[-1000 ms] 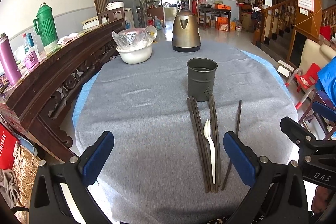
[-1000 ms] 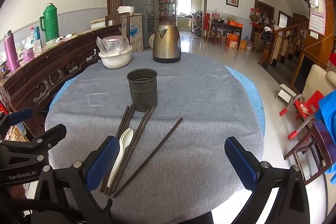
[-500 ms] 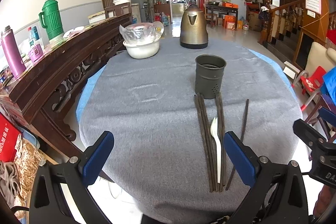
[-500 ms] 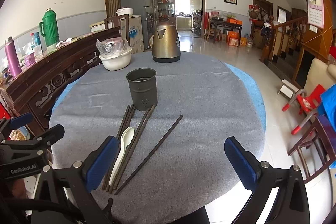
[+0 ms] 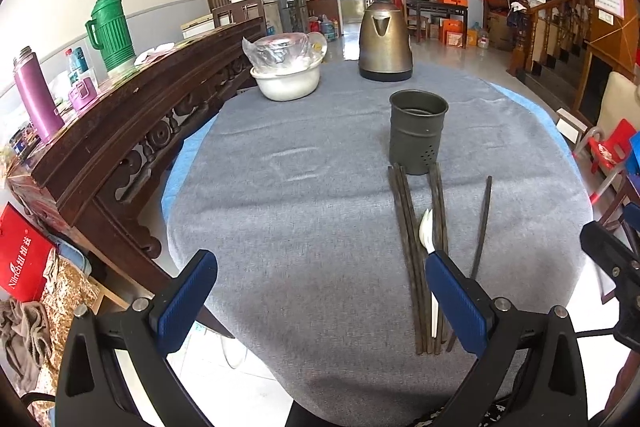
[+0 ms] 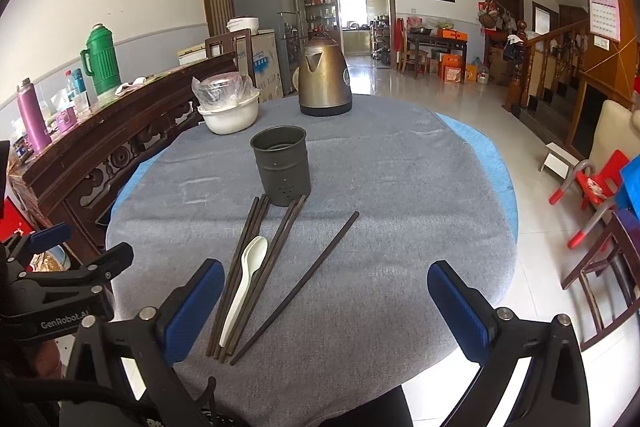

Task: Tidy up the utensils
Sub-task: 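Move both grippers toward the dark chopsticks lying beside the grey cup, then close the right gripper on a dark chopstick while the left gripper grasps another chopstick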

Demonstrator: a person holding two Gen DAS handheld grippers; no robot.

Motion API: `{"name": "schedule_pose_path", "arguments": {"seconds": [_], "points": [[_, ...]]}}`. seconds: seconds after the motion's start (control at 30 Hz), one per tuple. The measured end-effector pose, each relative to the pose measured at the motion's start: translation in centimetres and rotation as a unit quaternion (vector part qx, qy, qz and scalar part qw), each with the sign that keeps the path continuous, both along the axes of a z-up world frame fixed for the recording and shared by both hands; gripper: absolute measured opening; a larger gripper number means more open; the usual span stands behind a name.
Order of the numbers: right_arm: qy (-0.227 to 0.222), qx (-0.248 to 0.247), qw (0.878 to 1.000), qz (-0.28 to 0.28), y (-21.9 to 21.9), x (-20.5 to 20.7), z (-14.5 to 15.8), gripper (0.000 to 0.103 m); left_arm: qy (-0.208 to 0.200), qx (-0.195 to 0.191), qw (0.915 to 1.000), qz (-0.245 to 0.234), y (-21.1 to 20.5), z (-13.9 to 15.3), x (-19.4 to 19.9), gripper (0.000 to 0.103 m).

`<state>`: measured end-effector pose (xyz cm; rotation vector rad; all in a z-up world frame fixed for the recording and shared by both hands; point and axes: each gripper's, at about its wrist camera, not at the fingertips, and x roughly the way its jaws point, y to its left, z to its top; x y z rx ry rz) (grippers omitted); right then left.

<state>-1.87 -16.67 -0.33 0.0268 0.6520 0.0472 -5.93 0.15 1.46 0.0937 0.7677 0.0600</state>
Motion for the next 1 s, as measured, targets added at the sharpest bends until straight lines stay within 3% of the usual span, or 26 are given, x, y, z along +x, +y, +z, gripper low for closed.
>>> {"name": "schedule_pose_path", "arguments": {"seconds": [0.3,0.6,1.0], "points": [[0.017,0.041,0.999,-0.008,-0.5,1.2,-0.3,0.102,0.013,0.015,0.9998,-0.004,0.0,-0.9,1.3,0.103],[0.025,0.037,0.999,-0.009,0.4,2.6,-0.9,0.102,0.046,0.028,0.9986,-0.003,0.9,-2.9,2.6,0.103],[0.076,0.042,0.996,-0.02,0.9,7.4,-2.6,0.102,0.096,0.016,0.9952,-0.004,1.7,-5.8,5.9,0.103]]}}
